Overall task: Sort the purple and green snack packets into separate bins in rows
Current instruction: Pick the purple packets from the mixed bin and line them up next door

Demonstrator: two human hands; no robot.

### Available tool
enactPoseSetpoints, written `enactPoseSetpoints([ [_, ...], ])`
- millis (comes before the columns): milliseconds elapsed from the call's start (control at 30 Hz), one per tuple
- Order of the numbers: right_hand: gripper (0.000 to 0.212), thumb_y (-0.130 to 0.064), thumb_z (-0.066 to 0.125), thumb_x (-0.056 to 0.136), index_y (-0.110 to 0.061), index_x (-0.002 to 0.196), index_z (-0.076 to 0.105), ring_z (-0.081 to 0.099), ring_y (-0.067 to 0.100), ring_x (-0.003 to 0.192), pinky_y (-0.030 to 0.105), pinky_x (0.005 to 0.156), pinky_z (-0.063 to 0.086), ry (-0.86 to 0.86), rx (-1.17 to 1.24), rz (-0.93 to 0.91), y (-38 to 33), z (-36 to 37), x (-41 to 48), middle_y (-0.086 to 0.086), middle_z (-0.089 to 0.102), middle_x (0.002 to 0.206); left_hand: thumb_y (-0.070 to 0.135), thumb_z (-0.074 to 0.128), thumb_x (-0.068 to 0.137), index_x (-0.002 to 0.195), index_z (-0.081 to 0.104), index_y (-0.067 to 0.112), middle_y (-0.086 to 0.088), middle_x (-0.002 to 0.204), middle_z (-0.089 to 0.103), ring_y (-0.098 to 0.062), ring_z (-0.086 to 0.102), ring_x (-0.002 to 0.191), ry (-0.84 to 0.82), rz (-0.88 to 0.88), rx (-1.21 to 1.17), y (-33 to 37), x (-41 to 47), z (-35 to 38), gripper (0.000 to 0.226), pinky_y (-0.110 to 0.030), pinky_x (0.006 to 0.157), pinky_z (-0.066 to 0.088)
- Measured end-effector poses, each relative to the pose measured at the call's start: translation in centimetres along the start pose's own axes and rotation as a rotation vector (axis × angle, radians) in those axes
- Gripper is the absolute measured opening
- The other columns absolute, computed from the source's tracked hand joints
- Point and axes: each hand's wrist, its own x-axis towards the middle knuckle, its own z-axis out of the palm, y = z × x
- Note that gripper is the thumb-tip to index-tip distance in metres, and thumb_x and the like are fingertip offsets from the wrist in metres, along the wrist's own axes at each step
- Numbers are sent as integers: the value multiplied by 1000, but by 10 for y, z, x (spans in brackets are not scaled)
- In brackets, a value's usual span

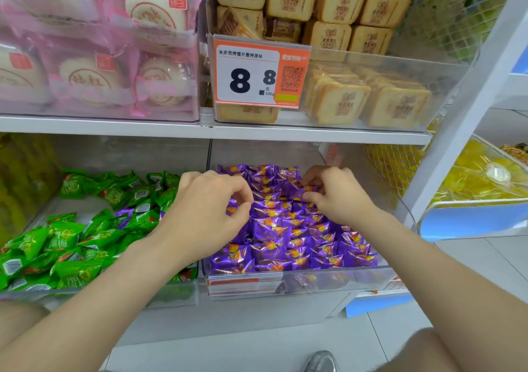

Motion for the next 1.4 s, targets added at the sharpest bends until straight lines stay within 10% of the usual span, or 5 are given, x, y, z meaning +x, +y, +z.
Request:
enactPoseSetpoints([
  [500, 32, -14, 66, 93, -26, 119, 79, 68, 33, 98, 34, 93, 53, -67, -78, -51, -16, 11, 9, 12, 58, 119, 38, 64, 95, 91, 64, 40, 27, 85, 66, 2, 58, 93, -30, 35, 2, -1, -2, 0, 5, -36, 107, 28],
  [733, 33, -18, 65, 86, -24, 117, 75, 67, 28, 81, 36, 76, 56, 1, -77, -37, -36, -7, -3, 4, 58, 98, 31, 69, 93, 92, 70, 37, 21, 87, 67, 0, 58, 89, 17, 61, -94, -5, -7, -8, 6, -34, 92, 46],
  [867, 28, -12, 58, 93, -23, 109, 79, 65, 6, 73, 13, 74, 49, -11, 150, -116, -82, -17, -22, -10, 73, 85, 19, 70, 89, 88, 69, 32, 15, 89, 59, -2, 59, 88, 142, -18, -169, -5, -15, -24, 14, -10, 81, 40],
  [1033, 30, -7, 57, 94, -25, 105, 78, 64, 4, 84, 11, 79, 45, -25, 381, -341, -159, -24, -52, -13, 72, 92, 15, 63, 92, 87, 67, 29, 12, 77, 65, -3, 61, 76, 213, -319, -89, -39, -20, -53, 15, -27, 74, 48],
  [1400, 31, -21, 58, 94, -21, 125, 64, 61, 29, 105, 45, 88, 53, -118, -81, -599, -224, 29, -22, 3, 62, 110, 6, 49, 98, 142, 60, 21, -5, 143, 60, -25, 60, 125, -577, -543, 231, -178, -12, -75, 48, -35, 105, 50],
])
